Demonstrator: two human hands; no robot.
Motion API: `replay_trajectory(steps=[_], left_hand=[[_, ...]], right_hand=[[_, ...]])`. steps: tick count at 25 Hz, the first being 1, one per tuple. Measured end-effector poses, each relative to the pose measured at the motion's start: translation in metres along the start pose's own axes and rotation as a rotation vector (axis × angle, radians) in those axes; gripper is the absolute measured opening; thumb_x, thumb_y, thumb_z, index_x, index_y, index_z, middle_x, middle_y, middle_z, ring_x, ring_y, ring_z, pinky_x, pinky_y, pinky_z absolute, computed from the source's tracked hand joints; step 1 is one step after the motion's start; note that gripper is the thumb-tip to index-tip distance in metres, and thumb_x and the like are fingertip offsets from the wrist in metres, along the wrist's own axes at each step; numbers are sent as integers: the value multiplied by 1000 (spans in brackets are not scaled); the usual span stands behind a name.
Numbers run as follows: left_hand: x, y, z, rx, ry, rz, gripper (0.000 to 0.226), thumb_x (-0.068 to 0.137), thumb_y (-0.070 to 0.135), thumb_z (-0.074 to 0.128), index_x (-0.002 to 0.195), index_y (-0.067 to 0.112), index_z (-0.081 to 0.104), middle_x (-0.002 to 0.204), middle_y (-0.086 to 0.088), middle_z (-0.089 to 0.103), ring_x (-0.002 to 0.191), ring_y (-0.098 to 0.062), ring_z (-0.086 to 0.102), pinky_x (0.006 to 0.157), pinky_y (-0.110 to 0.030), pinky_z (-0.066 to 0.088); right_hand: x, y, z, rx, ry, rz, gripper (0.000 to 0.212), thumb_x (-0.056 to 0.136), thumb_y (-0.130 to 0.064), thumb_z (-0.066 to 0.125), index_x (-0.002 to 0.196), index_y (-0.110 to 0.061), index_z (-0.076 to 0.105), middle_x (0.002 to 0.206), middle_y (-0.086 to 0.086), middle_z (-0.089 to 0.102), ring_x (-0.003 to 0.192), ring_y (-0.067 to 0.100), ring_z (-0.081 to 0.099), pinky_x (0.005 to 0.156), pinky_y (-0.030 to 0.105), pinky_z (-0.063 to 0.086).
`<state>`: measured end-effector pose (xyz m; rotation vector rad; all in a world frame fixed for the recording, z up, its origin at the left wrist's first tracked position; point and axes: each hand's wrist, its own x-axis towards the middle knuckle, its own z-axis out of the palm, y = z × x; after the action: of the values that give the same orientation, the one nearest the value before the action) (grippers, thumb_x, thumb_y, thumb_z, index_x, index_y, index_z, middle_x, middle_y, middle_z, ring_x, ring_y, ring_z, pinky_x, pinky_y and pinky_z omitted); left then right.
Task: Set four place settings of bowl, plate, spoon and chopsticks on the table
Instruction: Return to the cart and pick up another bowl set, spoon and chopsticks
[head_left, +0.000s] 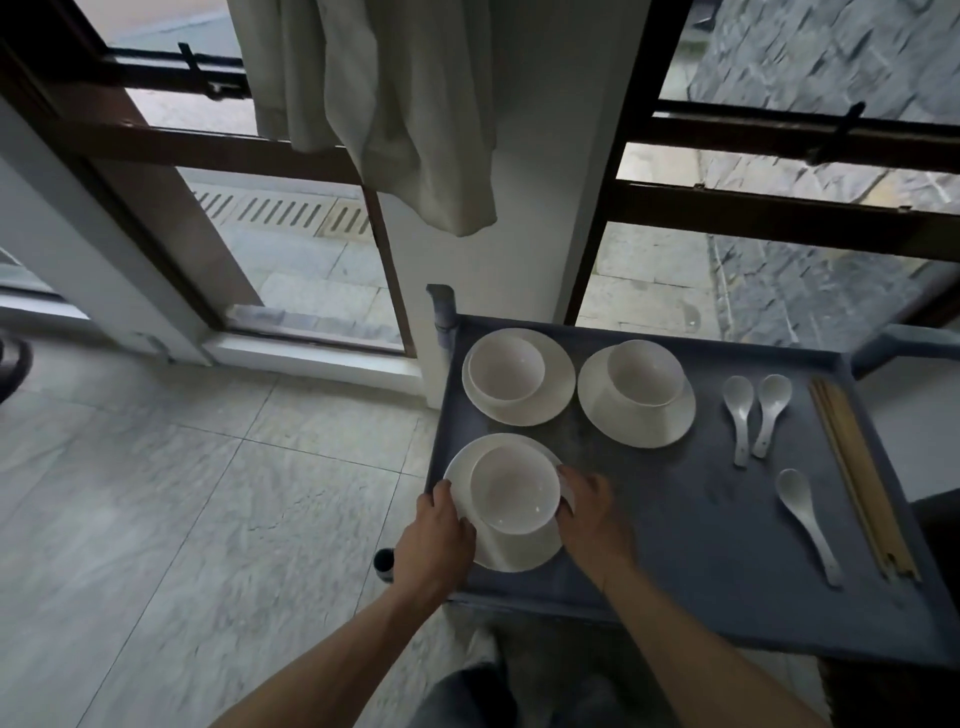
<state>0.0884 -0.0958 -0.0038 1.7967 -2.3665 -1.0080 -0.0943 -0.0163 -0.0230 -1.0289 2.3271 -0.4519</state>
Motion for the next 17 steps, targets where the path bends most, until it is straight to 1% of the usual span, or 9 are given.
replay_trajectory(steps=[3,5,7,9,11,13,15,17], left_hand=[[7,3,3,-61,13,-45,35,93,21,45,128,20,36,122,-9,50,86,-34,64,68,-43,52],[10,7,3,-64,28,-84,30,93,20,43,123,18,38,119,-9,49,82,-32,62,65,-41,48],[11,10,3,-58,19,-115,28,93,18,44,120,16,41,117,-10,48,76,-28,56,65,-38,42],[13,11,6,-65,3,-117,32,90,14,48,121,14,44,118,-9,49,80,-26,55,68,-36,41],[19,11,8,-104,-17,-136,41,85,10,54,125,14,46,120,-9,53,93,-27,59,71,-36,43],[25,16,11,-186,-54,-164,48,80,7,59,125,13,45,117,-8,57,99,-27,59,75,-37,46],[26,26,13,-274,-116,-184,46,79,6,59,121,14,42,108,-6,60,96,-25,58,75,-38,47],[28,40,18,-328,-163,-171,43,78,7,59,115,16,40,99,-6,59,91,-26,59,72,-40,51]], right_hand=[[12,-5,3,7,-37,17,55,93,-39,53,144,-28,33,137,7,38,112,34,55,87,43,49],[19,-8,6,17,-64,26,59,91,-37,55,143,-26,31,135,8,38,109,36,57,87,45,49],[23,-6,8,13,-77,25,57,91,-33,56,141,-23,30,133,9,38,104,38,58,86,47,50],[26,-1,7,3,-81,11,53,91,-28,54,138,-20,32,129,10,40,99,37,58,83,48,51],[29,4,2,4,-77,11,51,91,-26,54,137,-18,34,127,10,42,98,37,59,81,47,51],[30,11,-7,13,-75,11,52,90,-26,55,138,-19,34,128,10,42,98,38,59,83,48,51],[30,21,-17,40,-69,20,55,89,-26,56,139,-21,34,130,8,41,99,36,59,82,47,51],[28,31,-32,70,-52,52,54,88,-29,56,137,-24,34,130,5,40,100,35,59,79,45,51]])
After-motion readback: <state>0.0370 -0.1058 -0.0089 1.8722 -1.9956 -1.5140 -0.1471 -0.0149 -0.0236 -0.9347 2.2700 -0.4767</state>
